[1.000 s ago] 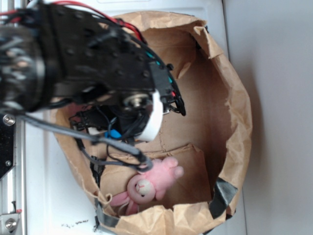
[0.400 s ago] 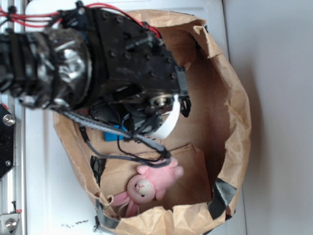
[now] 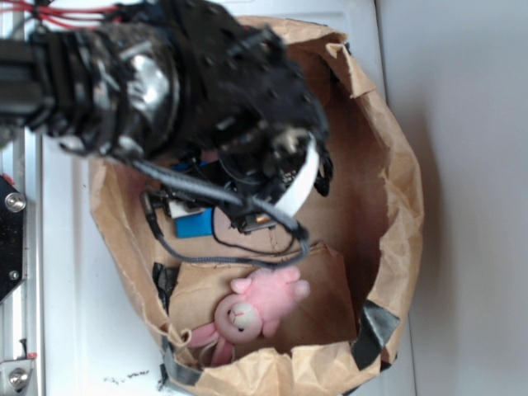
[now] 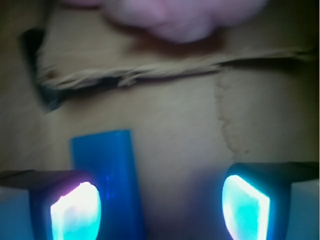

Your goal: Grab the blue block.

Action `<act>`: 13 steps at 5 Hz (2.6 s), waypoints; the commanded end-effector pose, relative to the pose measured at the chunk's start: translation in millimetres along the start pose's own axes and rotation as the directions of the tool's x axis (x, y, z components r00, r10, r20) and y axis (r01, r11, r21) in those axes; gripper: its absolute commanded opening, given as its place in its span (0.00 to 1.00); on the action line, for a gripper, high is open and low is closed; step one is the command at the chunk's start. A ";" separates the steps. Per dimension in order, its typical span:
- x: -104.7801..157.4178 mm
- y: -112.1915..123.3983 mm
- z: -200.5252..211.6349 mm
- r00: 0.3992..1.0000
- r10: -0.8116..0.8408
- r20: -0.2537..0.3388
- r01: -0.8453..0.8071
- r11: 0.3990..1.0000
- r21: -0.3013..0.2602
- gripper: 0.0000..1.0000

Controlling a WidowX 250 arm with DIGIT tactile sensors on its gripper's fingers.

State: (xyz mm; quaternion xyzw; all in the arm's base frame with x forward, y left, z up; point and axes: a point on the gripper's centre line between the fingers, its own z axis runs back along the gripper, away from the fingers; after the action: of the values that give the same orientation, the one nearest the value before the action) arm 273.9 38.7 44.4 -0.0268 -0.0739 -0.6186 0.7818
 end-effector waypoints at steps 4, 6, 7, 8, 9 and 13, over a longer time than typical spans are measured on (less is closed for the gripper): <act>-8.4 7.4 32.6 0.996 0.048 0.080 -0.063 0.978 0.198 1.00; -8.4 7.4 32.6 0.996 0.048 0.080 -0.063 0.978 0.198 1.00; -8.4 7.4 32.6 0.996 0.048 0.080 -0.063 0.978 0.198 1.00; 7.8 2.3 28.0 0.999 -0.024 0.031 0.018 0.985 0.171 1.00; 8.1 8.0 23.2 0.998 -0.052 -0.033 0.057 0.986 0.158 1.00; 25.6 -8.9 -9.0 0.968 -0.175 -0.182 0.204 0.966 0.160 1.00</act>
State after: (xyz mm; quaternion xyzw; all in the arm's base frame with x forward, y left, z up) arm 270.8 10.9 34.3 0.0878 -0.0547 -0.6832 0.7229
